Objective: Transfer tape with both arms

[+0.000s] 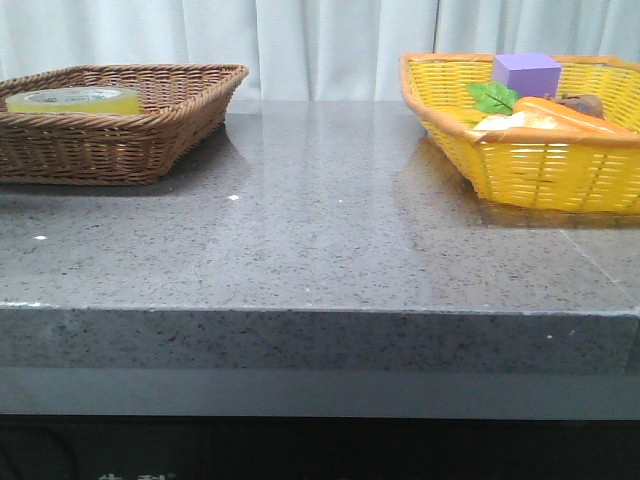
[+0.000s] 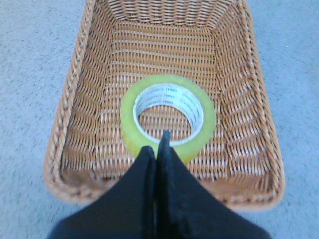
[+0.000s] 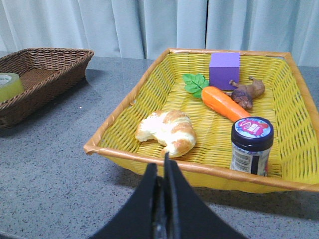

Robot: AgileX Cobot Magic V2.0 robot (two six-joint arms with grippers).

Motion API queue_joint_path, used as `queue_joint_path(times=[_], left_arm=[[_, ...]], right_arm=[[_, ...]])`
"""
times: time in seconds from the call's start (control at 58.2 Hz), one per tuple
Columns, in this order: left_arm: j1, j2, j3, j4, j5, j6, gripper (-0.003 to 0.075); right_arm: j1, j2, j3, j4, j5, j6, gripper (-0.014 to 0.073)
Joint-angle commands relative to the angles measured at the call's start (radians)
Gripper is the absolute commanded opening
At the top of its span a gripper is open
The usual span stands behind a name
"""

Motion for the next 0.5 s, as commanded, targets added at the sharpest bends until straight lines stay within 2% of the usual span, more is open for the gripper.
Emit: queue_joint_path(times=[0.0,0.258,0.481], left_arm=[[-0.004,-0.144,0.106,-0.009,-0.133,-0.002,-0.002],[-0.004,-0.53,0.472,-0.014,-0.296,-0.002,-0.002],[-0.004,-0.798,0.683,-0.014,-0.335,0.0,-0.002]], right_arm=[[-0.005,0.01,-0.022,0.002,-0.076,-0.001,-0.0039],[-0.005,0.01,-0.022,0.002,-0.076,-0.001,-0.0039],[-0.005,0.01,-0.022,0.002,-0.076,-0.001,-0.0039]])
